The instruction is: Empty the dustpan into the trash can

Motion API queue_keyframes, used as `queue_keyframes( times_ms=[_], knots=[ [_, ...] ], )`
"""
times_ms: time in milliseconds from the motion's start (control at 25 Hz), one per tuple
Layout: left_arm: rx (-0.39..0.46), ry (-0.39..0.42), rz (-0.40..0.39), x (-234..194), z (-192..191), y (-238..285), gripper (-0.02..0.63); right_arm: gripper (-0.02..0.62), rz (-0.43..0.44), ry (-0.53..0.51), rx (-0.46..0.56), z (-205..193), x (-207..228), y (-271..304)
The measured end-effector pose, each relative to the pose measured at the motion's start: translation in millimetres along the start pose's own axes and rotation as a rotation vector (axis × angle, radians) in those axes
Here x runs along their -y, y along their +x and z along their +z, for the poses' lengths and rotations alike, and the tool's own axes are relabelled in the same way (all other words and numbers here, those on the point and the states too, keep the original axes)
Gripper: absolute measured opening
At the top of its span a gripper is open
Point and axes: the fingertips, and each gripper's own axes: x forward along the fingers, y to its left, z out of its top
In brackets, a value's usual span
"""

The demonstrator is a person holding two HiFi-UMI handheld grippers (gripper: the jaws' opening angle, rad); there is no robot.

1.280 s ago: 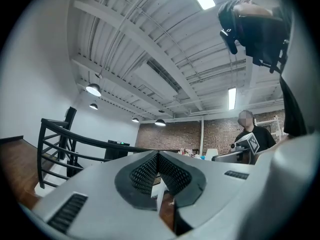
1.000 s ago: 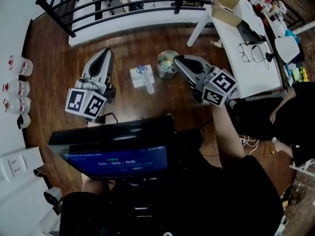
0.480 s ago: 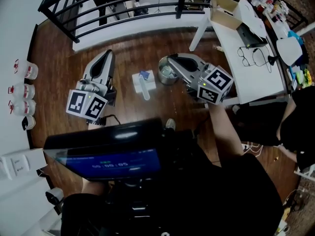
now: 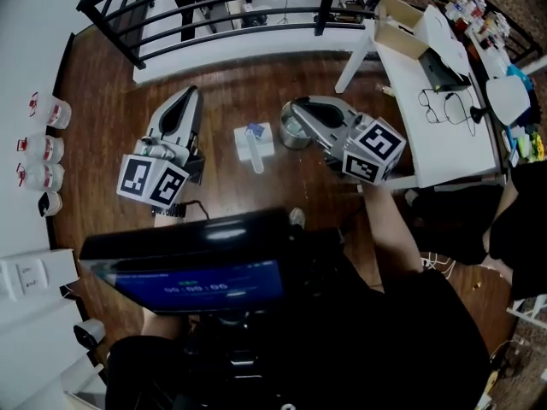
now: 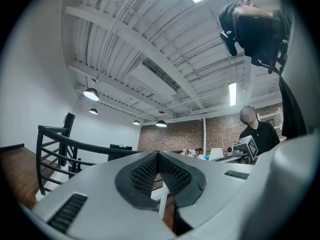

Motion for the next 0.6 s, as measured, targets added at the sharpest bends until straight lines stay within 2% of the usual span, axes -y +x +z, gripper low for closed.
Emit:
queue_keyframes(
  times_ms=[360, 600],
  knots=[
    [0.002, -0.015, 0.003, -8.3, 0.2, -7.4, 0.002, 0.003, -0.004, 0.014, -0.03, -9.8, -4.5, 6.5],
    [0.007, -0.015, 0.03, -18.8, 0.7, -22.4, 0.002, 0.004, 0.014, 0.036, -0.165, -72.5, -3.5, 16.6]
  ],
)
